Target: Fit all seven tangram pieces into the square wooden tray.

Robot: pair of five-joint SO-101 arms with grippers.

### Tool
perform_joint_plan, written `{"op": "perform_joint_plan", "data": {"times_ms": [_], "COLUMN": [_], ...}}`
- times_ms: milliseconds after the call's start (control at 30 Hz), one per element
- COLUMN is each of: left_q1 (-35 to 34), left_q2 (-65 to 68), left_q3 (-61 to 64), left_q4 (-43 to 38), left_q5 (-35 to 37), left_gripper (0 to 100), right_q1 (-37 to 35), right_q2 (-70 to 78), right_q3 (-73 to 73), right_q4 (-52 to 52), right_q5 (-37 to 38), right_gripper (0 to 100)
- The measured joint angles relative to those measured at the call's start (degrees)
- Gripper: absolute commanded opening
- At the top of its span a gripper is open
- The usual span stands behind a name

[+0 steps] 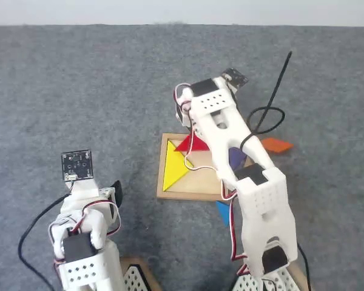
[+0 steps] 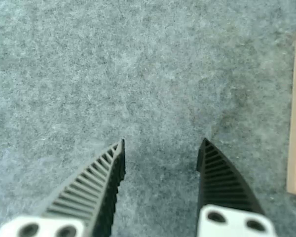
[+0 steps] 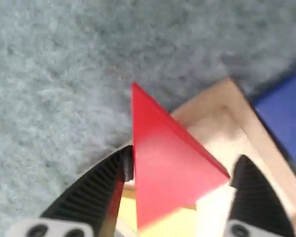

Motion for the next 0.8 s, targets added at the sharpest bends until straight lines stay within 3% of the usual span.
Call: {"op": "perform_joint_plan", "data": {"times_ms": [300,400,567,800], "left_q1": [0.0,0.0,0.0,0.0], "left_q2": [0.0,0.0,0.0,0.0], "left_q3": [0.0,0.0,0.0,0.0], "left_q4": [0.0,0.0,0.0,0.0], "left_q5": [0.0,0.0,0.0,0.0], "left_gripper": [23,23,23,23], "right_q1": [-0.7,-0.7,-0.7,2.5], "right_q2": [0.1,-0.1,-5.6,-17.8], "right_q3": [-1.7,-5.8,-13.8,-13.4], "right_q4": [7.8,11.0,18.5,18.8], "right_q5": [-0.3,3.1,17.7,44.7], "right_gripper": [39.1,39.0,38.1,19.3]}}
